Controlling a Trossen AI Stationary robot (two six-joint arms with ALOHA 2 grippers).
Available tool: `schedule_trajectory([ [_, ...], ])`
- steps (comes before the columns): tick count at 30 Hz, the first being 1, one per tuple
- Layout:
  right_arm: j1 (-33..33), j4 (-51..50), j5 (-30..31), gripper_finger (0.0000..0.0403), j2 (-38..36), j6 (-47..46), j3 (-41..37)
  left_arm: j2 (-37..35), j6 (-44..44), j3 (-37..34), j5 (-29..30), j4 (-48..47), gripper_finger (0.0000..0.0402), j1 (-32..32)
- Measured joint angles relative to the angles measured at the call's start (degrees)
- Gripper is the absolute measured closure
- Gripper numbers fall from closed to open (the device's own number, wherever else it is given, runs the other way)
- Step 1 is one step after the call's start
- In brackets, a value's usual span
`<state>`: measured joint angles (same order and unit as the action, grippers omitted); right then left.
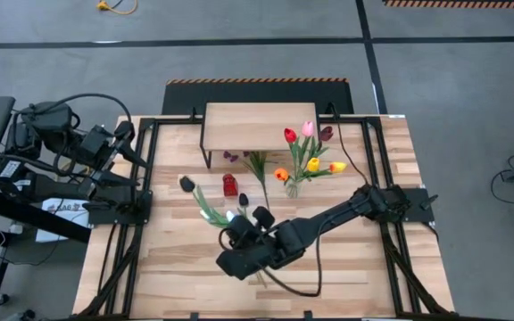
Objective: Pick and place flowers into a vace then onto a shelf
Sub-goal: Put the left black tulip into the red vase
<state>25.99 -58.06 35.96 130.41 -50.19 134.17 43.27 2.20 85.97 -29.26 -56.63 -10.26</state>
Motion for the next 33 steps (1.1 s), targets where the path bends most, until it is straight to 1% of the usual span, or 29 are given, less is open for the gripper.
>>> schedule_trajectory([
  [9, -0.6, 0.6, 8.4, 0.0403, -3.6, 4.2, 0.0, 0.1, 0.0, 0.0, -0.1, -0.3, 0.0203, 0.0],
  [15, -1.1, 6.0, 13.4, 0.0403, -5.8, 11.1, 0.0, 0.7, 0.2, 0.0, 0.0, 3.4, 0.0203, 0.0],
  [21, -2.1, 16.4, 16.7, 0.0403, -7.6, 23.5, 0.1, 2.3, -0.3, 0.0, 0.1, 8.0, 0.0203, 0.0],
  [30, -3.0, 38.2, 18.0, 0.0403, -9.4, 47.6, 0.1, 7.2, -0.4, 0.0, 0.1, 11.1, 0.0203, 0.0],
  [33, -3.3, 43.9, 18.0, 0.0403, -9.5, 54.2, 0.1, 8.8, -0.4, 0.0, 0.0, 14.0, 0.0203, 0.0],
])
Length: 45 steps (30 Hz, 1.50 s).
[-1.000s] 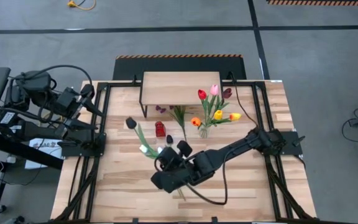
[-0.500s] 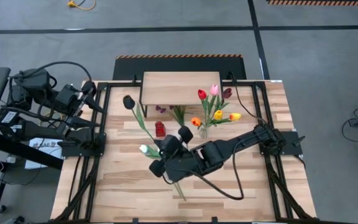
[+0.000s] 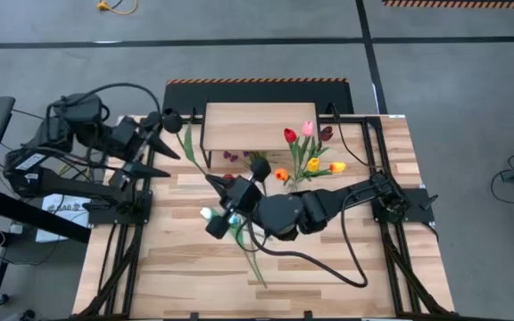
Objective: Pick and place flowers into a vace then onto a shelf
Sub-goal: Put the left black tulip into the red vase
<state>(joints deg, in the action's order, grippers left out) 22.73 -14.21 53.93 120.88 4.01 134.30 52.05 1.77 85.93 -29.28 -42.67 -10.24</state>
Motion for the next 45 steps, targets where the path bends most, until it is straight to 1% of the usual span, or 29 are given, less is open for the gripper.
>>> schedule_trajectory([
  [4, 0.0, 3.3, -0.1, 0.0403, 0.0, 4.5, 0.0, 1.8, -0.1, 0.0, 0.0, 5.7, 0.0203, 0.0],
  [8, -0.3, 3.5, -0.2, 0.0403, 0.1, 5.1, 0.0, 3.6, -1.5, 0.0, -0.4, 11.7, 0.0203, 0.0],
  [14, -0.4, 3.4, -0.3, 0.0403, 0.1, 5.1, 0.0, 6.5, -4.5, 0.0, -4.8, 18.3, 0.0203, 0.0],
  [21, -0.4, 3.2, -0.3, 0.0403, 0.1, 5.5, 0.0, 9.1, -6.1, 0.0, -6.9, 21.3, 0.0203, 0.0],
  [30, -0.4, 2.2, -0.3, 0.0403, 0.1, 5.5, 0.0, 8.7, -6.2, 0.0, -6.9, 26.0, 0.0203, 0.0],
  [36, -0.4, 2.2, -0.3, 0.0403, 0.1, 5.6, 0.0, 8.8, -6.2, 0.0, -6.5, 25.2, 0.0204, 0.0],
  [38, -0.4, 2.2, -0.3, 0.0403, 0.1, 5.6, 0.0, 8.7, -6.2, 0.0, -6.4, 25.2, 0.0212, 0.0],
  [40, -0.4, 2.2, -0.3, 0.0403, 0.1, 5.6, 0.0, 8.7, -6.2, 0.0, -5.9, 25.3, 0.0229, 0.0],
  [42, -0.4, 2.1, -0.3, 0.0403, 0.1, 5.7, 0.0, 8.7, -6.1, 0.0, -5.0, 25.2, 0.0253, 0.0],
  [45, -0.4, 1.2, -0.8, 0.0403, 0.2, 6.3, 0.0, 8.7, -5.2, 0.0, -4.7, 25.2, 0.0299, 0.0],
])
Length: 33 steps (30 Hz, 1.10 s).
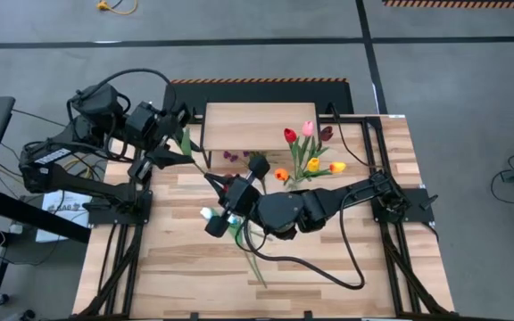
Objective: Pick and place flowers into a vace then onto a shelf
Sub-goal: Put the left black tulip into the red vase
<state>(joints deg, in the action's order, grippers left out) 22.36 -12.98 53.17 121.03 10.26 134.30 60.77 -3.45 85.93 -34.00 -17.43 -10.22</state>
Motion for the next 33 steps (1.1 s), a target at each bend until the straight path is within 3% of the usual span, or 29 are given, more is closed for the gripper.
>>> schedule_trajectory([
  [5, 0.5, 0.0, -2.0, 0.0398, 0.0, 1.8, 0.0, 0.0, 0.8, 0.0, -0.3, 0.0, 0.0386, 0.1],
  [13, 1.4, -0.2, 0.3, 0.0309, 0.0, 3.3, 0.0, -0.2, 3.1, 0.0, 0.6, 0.0, 0.0398, 0.0],
  [18, 2.1, -5.3, 1.4, 0.0258, -2.7, 1.9, 0.0, -0.4, 6.6, 0.6, 5.0, -3.2, 0.0399, -0.1],
  [22, 2.5, -12.3, -3.4, 0.0241, -7.4, -2.1, 0.0, -0.6, 10.8, 1.5, 10.8, -8.0, 0.0399, -0.1],
  [33, 3.1, -37.7, -26.1, 0.0249, -21.2, -10.9, 0.0, -0.8, 14.4, -0.1, 8.7, -14.5, 0.0400, -1.5],
])
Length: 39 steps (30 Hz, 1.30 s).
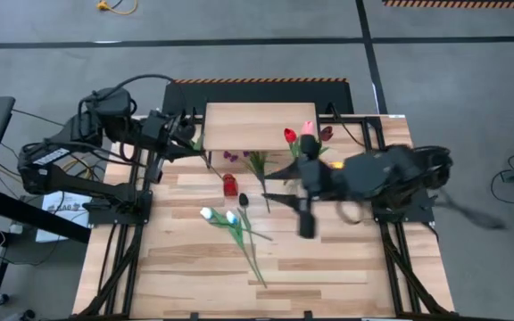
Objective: Pick and place flowers into a vace then onto a shelf
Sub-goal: Put the left black tulip into the red vase
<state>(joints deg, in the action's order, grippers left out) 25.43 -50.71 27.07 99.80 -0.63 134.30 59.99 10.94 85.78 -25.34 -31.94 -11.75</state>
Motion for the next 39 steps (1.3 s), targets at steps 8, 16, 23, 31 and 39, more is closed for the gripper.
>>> schedule_trajectory([
  [8, 0.1, -15.6, -10.7, 0.0259, -6.9, -12.0, 0.0, 0.4, 3.3, -4.7, -3.7, 3.0, 0.0401, -0.7],
  [16, 0.5, -27.5, -10.9, 0.0264, -8.0, -12.5, 0.0, -0.6, 0.6, -18.6, -8.0, 18.0, 0.0401, -4.5],
  [23, 0.1, -28.9, -10.7, 0.0265, -7.5, -8.5, 0.0, -2.4, -1.3, -28.0, -1.1, 23.8, 0.0401, -6.4],
  [31, -0.8, -28.9, -10.5, 0.0270, -7.5, -8.3, 0.0, -2.8, 0.5, -30.2, 1.9, 22.3, 0.0401, -8.9],
  [39, -0.7, -28.9, -10.5, 0.0270, -7.5, -8.4, 0.0, -2.8, 0.5, -30.8, 2.0, 19.8, 0.0401, -11.0],
])
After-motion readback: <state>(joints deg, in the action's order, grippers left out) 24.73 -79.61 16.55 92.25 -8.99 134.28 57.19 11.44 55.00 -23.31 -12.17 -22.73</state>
